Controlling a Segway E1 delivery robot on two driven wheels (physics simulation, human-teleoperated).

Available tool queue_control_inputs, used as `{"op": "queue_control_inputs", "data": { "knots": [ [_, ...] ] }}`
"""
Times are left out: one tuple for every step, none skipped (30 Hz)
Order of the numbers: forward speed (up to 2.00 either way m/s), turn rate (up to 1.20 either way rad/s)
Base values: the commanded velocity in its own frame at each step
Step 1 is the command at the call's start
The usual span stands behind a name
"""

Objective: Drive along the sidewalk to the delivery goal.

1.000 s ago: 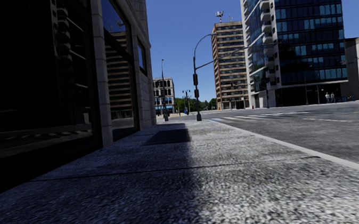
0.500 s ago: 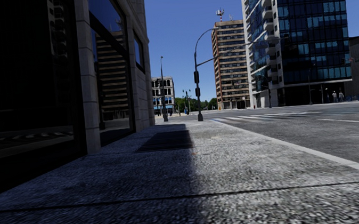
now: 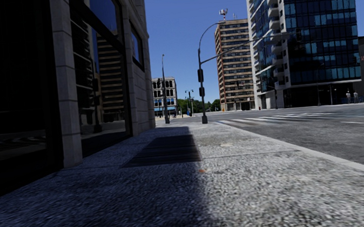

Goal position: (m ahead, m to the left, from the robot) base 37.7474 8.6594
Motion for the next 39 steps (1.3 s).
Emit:
{"op": "queue_control_inputs", "data": {
  "knots": [
    [2.0,0.0],
    [2.0,0.0],
    [2.0,0.0],
    [2.0,0.0],
    [2.0,0.0],
    [2.0,0.0],
    [2.0,0.0],
    [2.0,0.0],
    [2.0,0.0],
    [2.0,0.0],
    [2.0,0.0],
    [2.0,0.0],
    [2.0,0.0],
    [2.0,0.0],
    [2.0,0.0],
    [2.0,0.0],
    [2.0,0.0],
    [2.0,0.0],
    [2.0,0.0],
    [2.0,0.0],
    [2.0,0.0],
    [2.0,0.0],
    [2.0,0.0],
    [2.0,0.0],
    [2.0,0.0],
    [2.0,0.0],
    [2.0,0.0],
    [2.0,0.0],
    [2.0,0.0],
    [2.0,0.0],
    [2.0,0.0],
    [2.0,0.0],
    [2.0,0.0],
    [2.0,0.0],
    [2.0,0.0],
    [2.0,0.0],
    [2.0,0.0],
    [2.0,0.0],
    [2.0,0.0]
  ]
}}
